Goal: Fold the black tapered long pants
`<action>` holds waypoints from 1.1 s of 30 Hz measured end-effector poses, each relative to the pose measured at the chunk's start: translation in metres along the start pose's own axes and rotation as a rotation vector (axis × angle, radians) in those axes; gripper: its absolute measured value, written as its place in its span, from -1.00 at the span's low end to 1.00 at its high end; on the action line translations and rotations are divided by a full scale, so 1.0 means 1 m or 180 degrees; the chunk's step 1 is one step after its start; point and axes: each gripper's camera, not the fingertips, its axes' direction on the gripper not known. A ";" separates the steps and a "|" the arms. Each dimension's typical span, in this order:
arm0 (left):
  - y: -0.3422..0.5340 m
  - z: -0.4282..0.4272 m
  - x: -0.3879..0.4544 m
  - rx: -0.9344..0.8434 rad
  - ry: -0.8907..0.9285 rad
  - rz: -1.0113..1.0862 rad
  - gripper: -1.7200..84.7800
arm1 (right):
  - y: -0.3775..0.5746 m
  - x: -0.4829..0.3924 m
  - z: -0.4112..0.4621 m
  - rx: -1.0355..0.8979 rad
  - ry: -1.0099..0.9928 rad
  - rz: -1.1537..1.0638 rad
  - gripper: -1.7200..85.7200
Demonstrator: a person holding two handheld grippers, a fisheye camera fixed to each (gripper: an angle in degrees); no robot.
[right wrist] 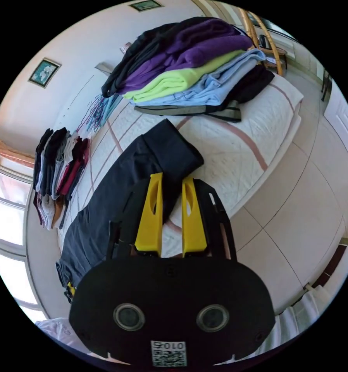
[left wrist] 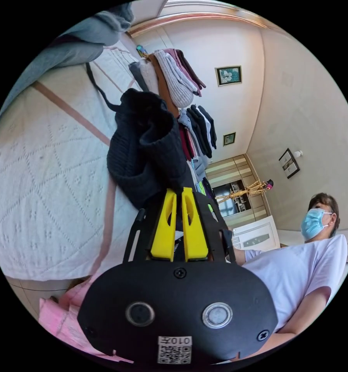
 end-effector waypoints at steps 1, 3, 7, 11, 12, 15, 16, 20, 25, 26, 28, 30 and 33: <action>0.001 -0.005 -0.004 0.0018 0.0030 -0.0033 -0.90 | 0.002 -0.002 -0.002 -0.0011 0.0057 0.0013 -0.75; 0.002 -0.009 -0.005 0.0004 0.0044 -0.0019 -0.89 | 0.020 -0.018 -0.022 0.0189 0.0469 0.0025 -0.72; 0.006 -0.017 -0.001 0.0062 0.0142 0.0116 -0.87 | 0.071 -0.069 -0.055 0.0659 0.0512 -0.0321 -0.72; 0.003 -0.028 0.006 0.0156 0.0124 0.0205 -0.85 | 0.154 -0.187 -0.046 0.0488 -0.0158 -0.1873 -0.73; 0.001 -0.028 0.009 0.0150 0.0122 0.0244 -0.85 | 0.182 -0.222 -0.034 0.0350 -0.0254 -0.2331 -0.74; -0.011 -0.025 0.022 0.0083 0.0137 0.0359 -0.85 | 0.254 -0.297 0.007 -0.0009 -0.0362 -0.3148 -0.72; -0.016 -0.025 0.028 0.0066 0.0089 0.0371 -0.85 | 0.269 -0.310 0.016 -0.0061 -0.0343 -0.3282 -0.72; -0.038 -0.020 0.050 -0.0037 0.0049 0.0499 -0.87 | 0.354 -0.382 0.062 -0.0302 -0.0229 -0.4074 -0.71; -0.066 -0.011 0.064 -0.0106 0.0267 0.0612 -0.87 | 0.410 -0.426 0.097 -0.0416 0.0527 -0.4762 -0.72; -0.071 -0.010 0.067 -0.0103 0.0312 0.0640 -0.87 | 0.412 -0.430 0.101 -0.0413 0.0593 -0.4783 -0.75; -0.077 -0.008 0.074 -0.0132 0.0338 0.0721 -0.87 | 0.410 -0.434 0.099 -0.0411 0.0668 -0.4702 -0.82; -0.078 -0.008 0.081 -0.0208 0.0344 0.0788 -0.87 | 0.408 -0.437 0.076 -0.0151 0.0699 -0.4551 -0.86; -0.068 -0.010 0.079 -0.0433 0.0202 0.0798 -0.86 | 0.418 -0.434 0.050 -0.0056 0.0704 -0.4615 -0.87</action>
